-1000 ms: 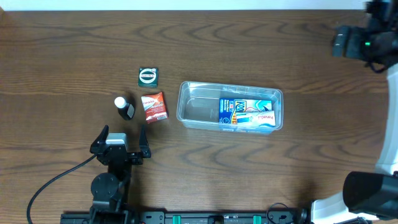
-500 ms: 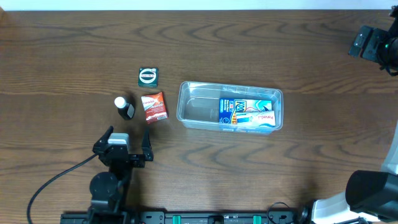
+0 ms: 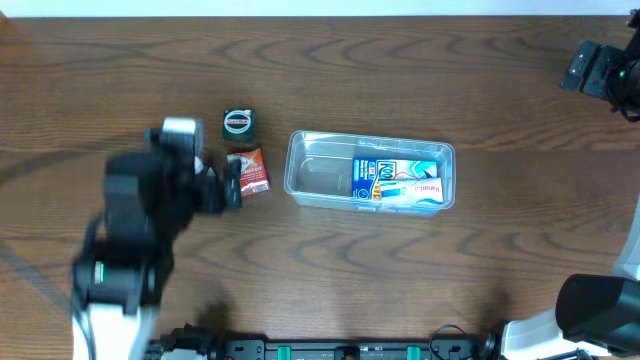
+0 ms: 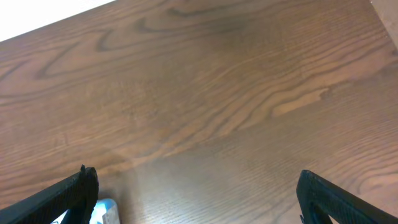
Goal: Pack container
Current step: 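Reach the left gripper to the red Panadol ActiFast box and grasp it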
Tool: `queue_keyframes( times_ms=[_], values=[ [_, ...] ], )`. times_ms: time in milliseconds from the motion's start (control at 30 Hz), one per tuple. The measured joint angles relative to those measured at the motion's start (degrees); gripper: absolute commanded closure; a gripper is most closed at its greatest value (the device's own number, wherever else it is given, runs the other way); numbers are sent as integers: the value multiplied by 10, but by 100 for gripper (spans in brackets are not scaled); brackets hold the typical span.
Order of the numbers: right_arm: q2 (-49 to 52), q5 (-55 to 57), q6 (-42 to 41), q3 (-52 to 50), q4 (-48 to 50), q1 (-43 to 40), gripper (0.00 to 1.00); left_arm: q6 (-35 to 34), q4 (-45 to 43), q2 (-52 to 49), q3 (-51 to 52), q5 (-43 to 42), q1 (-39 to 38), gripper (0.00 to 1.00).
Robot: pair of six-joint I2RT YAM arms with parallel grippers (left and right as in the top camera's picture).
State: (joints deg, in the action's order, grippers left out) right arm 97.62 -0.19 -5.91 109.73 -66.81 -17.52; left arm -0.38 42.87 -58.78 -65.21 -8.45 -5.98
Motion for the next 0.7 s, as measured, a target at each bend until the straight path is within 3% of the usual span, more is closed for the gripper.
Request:
queue_keyframes(
  times_ms=[100, 267, 700],
  values=[
    [0, 0, 0, 0, 0, 0, 1, -1, 29, -127, -87, -6, 0, 2],
    [0, 0, 0, 0, 0, 0, 1, -24, 59, -247, -119, -37, 0, 2],
    [0, 0, 0, 0, 0, 0, 1, -105, 100, -398, -118, -65, 0, 2]
  ],
)
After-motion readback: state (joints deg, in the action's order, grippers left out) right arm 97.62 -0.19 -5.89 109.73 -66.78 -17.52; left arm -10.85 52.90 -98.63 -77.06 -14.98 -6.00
